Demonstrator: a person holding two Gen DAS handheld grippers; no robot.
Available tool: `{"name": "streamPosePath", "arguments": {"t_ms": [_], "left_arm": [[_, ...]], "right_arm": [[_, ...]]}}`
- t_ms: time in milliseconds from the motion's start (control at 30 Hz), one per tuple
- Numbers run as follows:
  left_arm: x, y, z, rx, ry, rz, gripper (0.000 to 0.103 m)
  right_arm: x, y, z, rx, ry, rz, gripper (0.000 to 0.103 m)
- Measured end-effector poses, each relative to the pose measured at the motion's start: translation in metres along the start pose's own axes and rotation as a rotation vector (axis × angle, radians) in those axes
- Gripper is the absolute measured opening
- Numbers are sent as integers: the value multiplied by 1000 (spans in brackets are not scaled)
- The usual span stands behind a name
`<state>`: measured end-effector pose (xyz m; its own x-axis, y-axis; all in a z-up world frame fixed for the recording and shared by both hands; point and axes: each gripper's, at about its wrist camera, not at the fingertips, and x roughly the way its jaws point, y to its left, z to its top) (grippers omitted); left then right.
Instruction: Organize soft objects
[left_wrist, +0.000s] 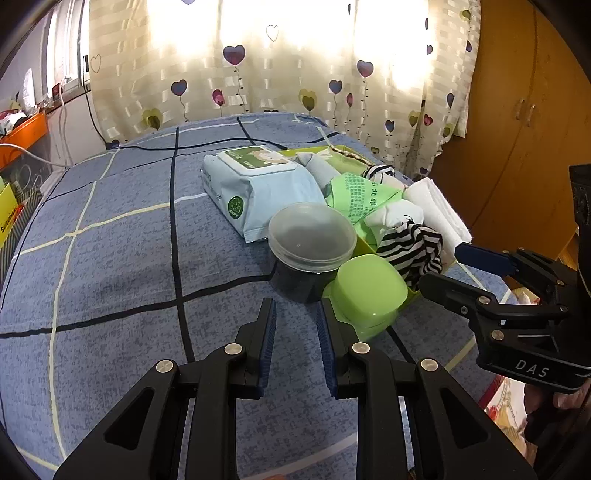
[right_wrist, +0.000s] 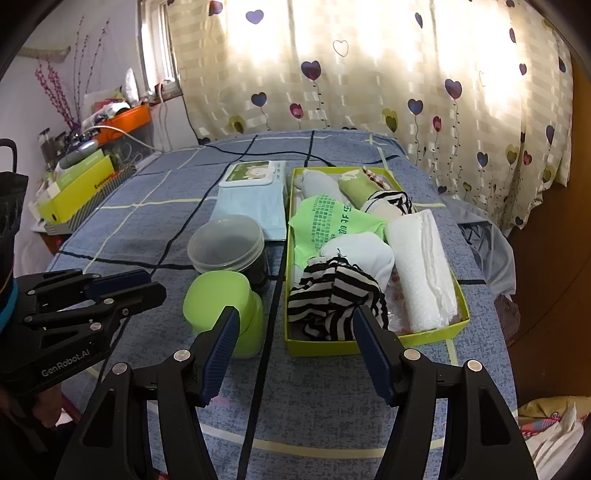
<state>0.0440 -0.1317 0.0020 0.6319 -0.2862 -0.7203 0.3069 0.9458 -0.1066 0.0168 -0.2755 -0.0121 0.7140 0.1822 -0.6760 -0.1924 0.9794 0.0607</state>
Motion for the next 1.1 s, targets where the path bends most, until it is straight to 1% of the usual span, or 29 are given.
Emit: {"name": "streamPosePath", "arguments": {"t_ms": [467,1100], "left_arm": [[3,-5,-1,12,18,-25,24],[5,-8,-1,21,27,-18,24]], "right_arm": [[0,-2,0,7,1,-6,64],[0,-4,-1,10,2,-6,64]]}}
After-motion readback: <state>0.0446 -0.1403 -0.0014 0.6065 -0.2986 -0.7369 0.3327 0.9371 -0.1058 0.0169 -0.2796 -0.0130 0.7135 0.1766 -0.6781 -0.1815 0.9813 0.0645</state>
